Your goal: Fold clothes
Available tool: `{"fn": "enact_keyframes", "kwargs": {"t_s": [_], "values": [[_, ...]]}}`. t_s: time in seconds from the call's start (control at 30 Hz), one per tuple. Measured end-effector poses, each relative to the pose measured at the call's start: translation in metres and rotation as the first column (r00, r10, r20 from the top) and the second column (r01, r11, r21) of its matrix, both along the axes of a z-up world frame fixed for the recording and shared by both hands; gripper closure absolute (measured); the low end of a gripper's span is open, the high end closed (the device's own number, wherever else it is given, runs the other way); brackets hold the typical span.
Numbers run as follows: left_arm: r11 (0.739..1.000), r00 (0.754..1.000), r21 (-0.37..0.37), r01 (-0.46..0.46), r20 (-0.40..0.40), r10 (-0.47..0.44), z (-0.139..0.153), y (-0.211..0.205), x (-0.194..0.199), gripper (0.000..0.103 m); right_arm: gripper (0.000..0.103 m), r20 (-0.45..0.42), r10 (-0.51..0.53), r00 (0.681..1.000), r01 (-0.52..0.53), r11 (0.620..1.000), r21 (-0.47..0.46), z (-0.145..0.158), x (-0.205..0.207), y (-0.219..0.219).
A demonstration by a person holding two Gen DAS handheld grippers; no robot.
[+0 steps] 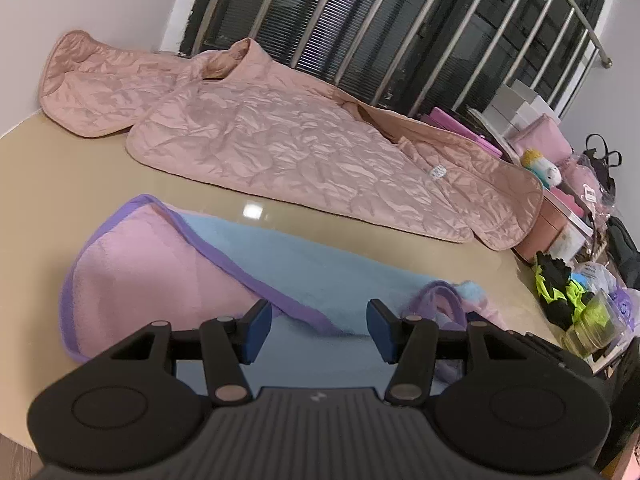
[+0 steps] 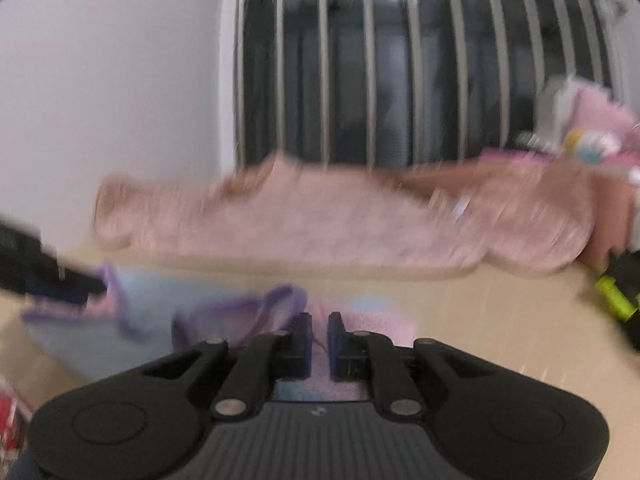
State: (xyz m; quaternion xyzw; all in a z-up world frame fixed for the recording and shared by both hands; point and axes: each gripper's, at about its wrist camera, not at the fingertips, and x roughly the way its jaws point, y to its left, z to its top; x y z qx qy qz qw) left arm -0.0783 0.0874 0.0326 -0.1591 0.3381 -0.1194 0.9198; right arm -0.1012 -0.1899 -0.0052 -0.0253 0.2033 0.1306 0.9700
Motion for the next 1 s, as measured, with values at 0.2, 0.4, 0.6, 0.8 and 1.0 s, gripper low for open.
{"fn": "enact_keyframes", "kwargs": {"t_s": [0.2,0.4,0.6,0.8,1.0], "values": [[0.999,1.000,0.037,-0.028,0.003,0.028,-0.002,0.004,-0.006,0.049,0.072,0.058,0.018,0.998,-0.016,0.999,-0.037,0.001,-0.021,0.004],[0.974,0.979,0.105,-0.202,0.010,0.202,-0.003,0.039,-0.023,0.049,0.059,0.052,-0.043,0.998,0.037,0.993,0.116,0.023,-0.020,-0.044],[0.921,0.939,0.183,-0.344,0.058,0.339,0.001,0.045,-0.059,0.040,0.070,0.007,0.079,0.997,-0.078,0.996,-0.038,0.053,0.002,-0.034],[0.862,0.877,0.166,-0.480,0.077,0.474,-0.012,0.036,-0.078,0.031,0.034,-0.037,0.576,0.817,-0.574,0.804,-0.152,0.141,0.092,0.029],[0.816,0.826,0.123,-0.564,0.086,0.558,-0.011,0.039,-0.074,0.031,0.050,-0.316,0.719,0.618,-0.777,0.620,-0.110,0.113,0.190,0.158]]}}
